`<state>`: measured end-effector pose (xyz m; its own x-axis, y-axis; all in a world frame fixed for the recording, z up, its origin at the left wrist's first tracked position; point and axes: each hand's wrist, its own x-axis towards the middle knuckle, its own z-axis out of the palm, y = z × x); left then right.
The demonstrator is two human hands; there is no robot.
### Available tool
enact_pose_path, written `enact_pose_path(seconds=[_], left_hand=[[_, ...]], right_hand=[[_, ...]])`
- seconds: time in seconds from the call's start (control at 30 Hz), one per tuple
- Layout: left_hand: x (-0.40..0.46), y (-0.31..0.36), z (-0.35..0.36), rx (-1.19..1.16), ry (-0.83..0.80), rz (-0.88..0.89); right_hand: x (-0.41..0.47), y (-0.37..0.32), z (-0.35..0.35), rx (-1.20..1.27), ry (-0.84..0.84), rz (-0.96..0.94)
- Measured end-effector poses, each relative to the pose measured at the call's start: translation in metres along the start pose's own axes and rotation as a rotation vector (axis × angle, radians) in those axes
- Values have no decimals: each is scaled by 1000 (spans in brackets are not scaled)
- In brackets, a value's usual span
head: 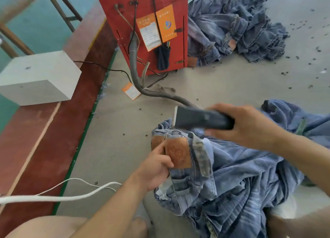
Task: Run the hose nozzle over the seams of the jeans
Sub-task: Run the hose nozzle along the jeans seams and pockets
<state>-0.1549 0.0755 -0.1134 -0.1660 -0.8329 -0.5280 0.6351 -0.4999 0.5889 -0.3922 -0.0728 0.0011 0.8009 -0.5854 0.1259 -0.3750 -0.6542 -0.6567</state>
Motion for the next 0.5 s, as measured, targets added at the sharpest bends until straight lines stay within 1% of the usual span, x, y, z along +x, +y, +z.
enact_pose_path(seconds=[0.07,0.1,0.13,0.17,0.2,0.27,0.33,0.37,0.4,0.5], left_hand=[[-4,3,-5,-141,-67,20],[-4,1,-10,-198,-56,44],[-3,-2,-13,-259,-44,4],[-3,-7,-17,-315,-56,-87],[-2,-13,-16,-321,-59,-159],[1,-22,-6,-202,-8,-218],[3,-26,-2,-50,74,-154],[7,-26,-4,-19,135,-99],[9,-23,-3,-28,153,-46],[-2,-4,1,-127,67,96]], right_hand=[[2,9,-18,31,109,52],[2,15,-27,15,124,64],[0,21,-35,-6,111,72],[-3,27,-40,-33,66,86],[-7,32,-42,-81,-3,101],[-13,43,-39,-198,-160,118],[-15,51,-33,-256,-257,122],[-16,54,-31,-263,-273,123],[-16,56,-31,-264,-276,116],[-17,57,-37,-251,-250,106]])
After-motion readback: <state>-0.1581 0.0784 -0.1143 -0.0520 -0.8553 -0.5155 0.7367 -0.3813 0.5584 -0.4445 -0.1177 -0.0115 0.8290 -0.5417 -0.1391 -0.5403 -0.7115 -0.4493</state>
